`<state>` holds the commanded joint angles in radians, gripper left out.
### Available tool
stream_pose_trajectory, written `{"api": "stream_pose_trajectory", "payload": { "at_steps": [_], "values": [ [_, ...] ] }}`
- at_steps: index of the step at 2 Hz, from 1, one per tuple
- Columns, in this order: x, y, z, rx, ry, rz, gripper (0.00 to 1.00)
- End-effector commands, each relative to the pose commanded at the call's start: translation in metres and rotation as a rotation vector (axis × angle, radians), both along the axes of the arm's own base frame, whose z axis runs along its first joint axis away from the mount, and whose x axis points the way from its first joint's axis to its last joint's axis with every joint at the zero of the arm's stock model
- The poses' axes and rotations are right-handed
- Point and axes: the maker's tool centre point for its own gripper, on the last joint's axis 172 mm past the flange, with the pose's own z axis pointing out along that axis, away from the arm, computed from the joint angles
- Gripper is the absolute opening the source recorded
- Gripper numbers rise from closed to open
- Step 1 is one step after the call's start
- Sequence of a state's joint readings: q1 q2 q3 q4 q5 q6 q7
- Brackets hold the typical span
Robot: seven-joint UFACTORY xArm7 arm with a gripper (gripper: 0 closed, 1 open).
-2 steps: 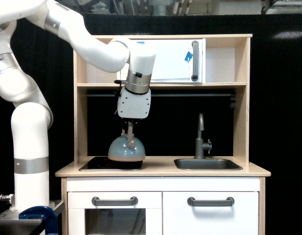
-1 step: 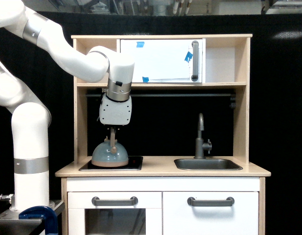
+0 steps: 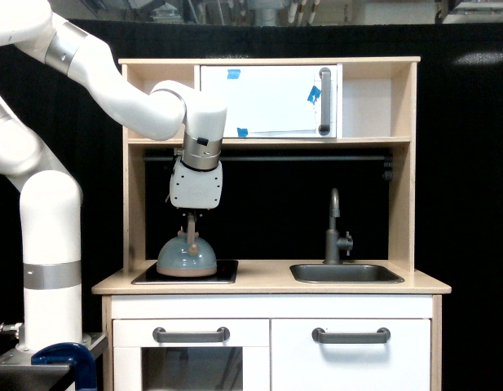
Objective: Place the teapot on the stove
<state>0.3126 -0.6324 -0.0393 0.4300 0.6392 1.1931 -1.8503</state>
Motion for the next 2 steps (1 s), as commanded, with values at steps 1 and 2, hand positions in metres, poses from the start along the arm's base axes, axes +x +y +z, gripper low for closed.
{"api": "stream_pose_trajectory", "payload": {
  "at_steps": [1, 2],
  "values": [
    [0.002, 0.002, -0.001, 0.000, 0.000, 0.000, 1.00],
    [0.010, -0.009, 0.011, 0.000, 0.000, 0.000, 1.00]
  ]
}}
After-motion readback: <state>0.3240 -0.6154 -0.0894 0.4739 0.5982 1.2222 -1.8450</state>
